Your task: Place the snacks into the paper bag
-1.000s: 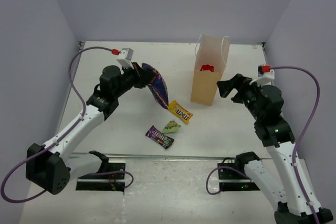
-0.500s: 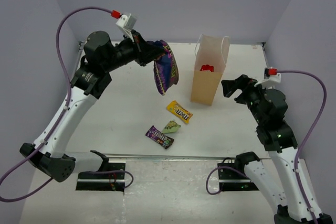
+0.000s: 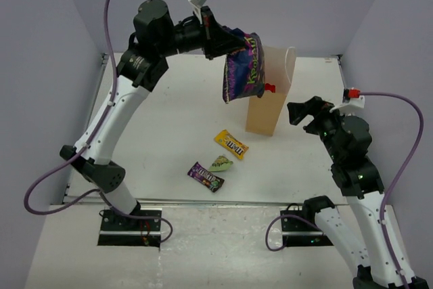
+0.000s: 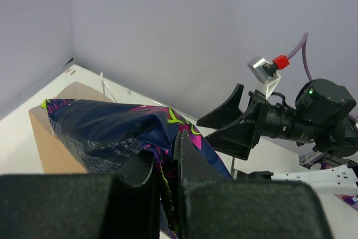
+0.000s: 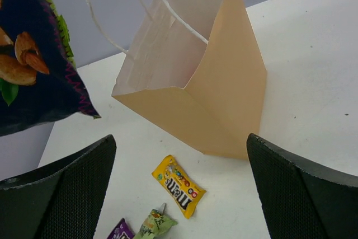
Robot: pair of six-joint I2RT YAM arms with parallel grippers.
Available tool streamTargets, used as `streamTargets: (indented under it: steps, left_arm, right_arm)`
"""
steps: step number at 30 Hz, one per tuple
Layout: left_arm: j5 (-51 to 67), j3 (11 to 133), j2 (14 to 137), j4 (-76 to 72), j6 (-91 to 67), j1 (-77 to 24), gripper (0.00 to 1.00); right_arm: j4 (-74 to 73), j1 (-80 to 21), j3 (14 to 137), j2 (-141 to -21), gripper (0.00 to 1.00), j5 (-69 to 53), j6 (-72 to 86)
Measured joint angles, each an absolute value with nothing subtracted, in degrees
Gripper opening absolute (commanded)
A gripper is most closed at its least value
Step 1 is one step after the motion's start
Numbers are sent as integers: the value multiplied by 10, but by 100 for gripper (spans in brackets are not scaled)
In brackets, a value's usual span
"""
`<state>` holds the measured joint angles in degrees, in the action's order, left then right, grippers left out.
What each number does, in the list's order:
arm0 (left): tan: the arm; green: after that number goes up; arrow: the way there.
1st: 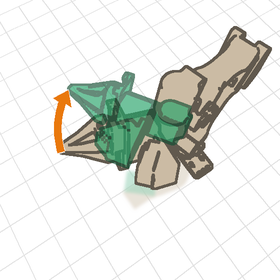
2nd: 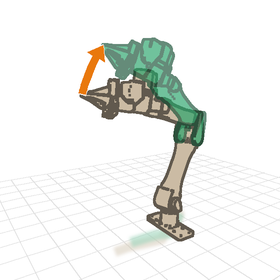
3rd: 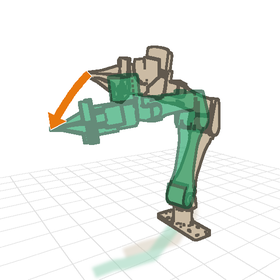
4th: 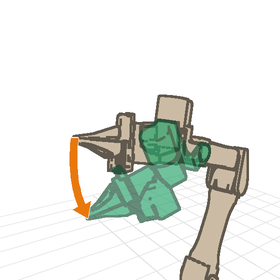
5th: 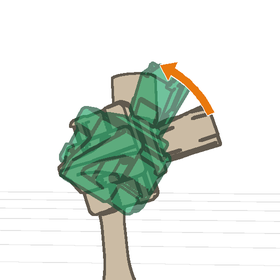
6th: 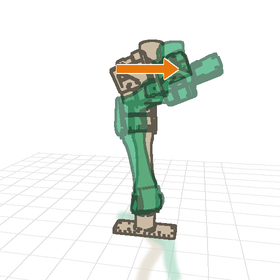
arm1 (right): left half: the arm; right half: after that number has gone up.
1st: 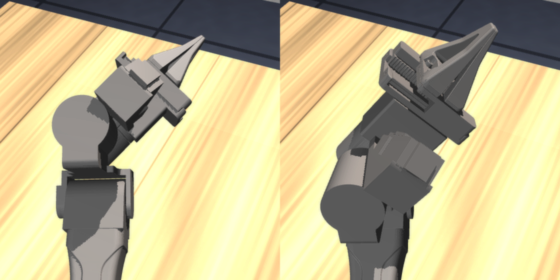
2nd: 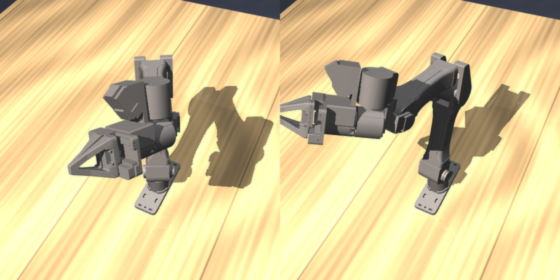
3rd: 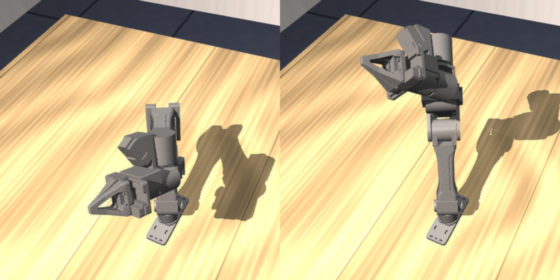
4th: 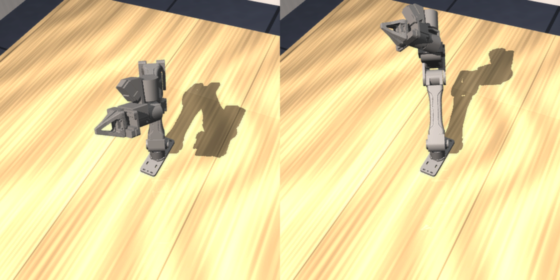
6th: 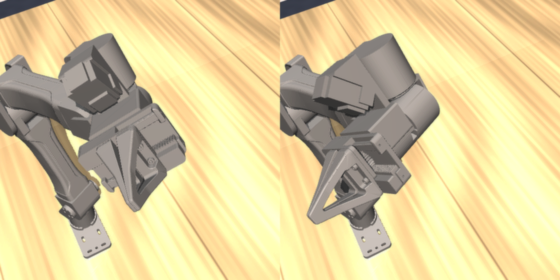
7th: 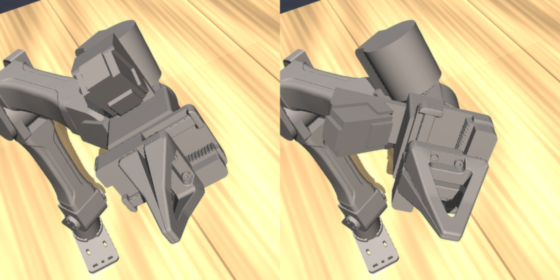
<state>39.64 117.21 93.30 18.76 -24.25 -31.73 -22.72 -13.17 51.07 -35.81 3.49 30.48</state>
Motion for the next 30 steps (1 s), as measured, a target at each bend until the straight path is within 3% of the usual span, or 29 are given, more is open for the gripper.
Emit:
streamTargets:
  steps: [8,28,29,30]
  left_arm:
    - [436,1291,1039,182,-244,-319,0]
    - [478,1313,1155,87,-255,-319,0]
    - [475,1313,1156,86,-254,-319,1]
    - [473,1313,1156,86,-253,-319,10]
  right_arm:
    - [-227,-132,511,-359,99,35,306]
    - [-227,-132,511,-359,99,32,306]
    - [-227,-132,511,-359,99,32,306]
    - [-227,-132,511,-359,99,32,306]
